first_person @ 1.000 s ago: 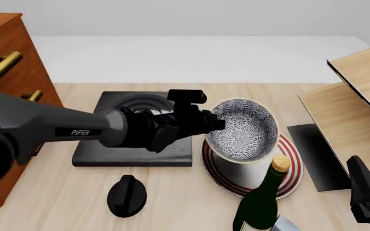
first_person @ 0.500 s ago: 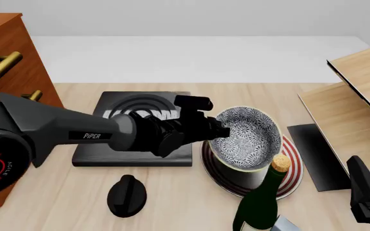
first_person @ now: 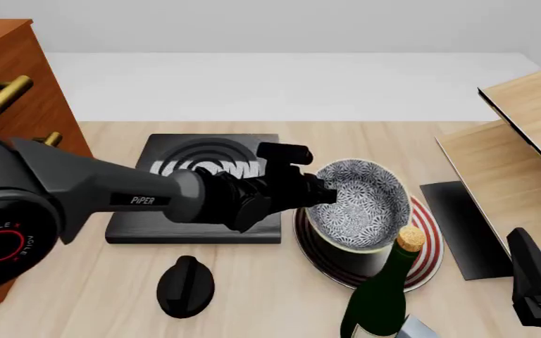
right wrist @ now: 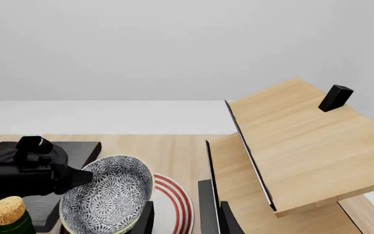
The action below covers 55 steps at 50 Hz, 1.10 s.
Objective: Pick up the akita bowl and put it on the plate.
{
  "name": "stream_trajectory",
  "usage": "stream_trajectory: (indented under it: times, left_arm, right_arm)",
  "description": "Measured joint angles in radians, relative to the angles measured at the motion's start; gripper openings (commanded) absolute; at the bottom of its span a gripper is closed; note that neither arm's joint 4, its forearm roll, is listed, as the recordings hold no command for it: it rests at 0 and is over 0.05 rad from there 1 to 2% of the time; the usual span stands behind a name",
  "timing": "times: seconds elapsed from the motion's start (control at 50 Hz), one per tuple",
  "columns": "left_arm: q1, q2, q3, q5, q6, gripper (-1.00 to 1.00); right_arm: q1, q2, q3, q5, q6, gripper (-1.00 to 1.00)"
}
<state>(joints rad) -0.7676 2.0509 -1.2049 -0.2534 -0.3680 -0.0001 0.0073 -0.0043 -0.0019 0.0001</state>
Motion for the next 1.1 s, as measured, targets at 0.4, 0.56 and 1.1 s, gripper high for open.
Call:
stream_trajectory:
  times: [0.4,0.56,1.1]
  left_arm:
    - [0.001,0.016,-0.013,-0.007,0.013,1.0]
    - [-0.002,0.019,-0.003,-0.001,0.022,1.0]
    - [-0.003,-0.207,0.095,0.035,0.089,1.0]
  right_arm:
    - [0.0,0.0,0.0,0.0,0.0,1.0]
    - [0.0,0.0,0.0,0.0,0.0,1.0]
    - [0.0,0.0,0.0,0.0,0.0,1.0]
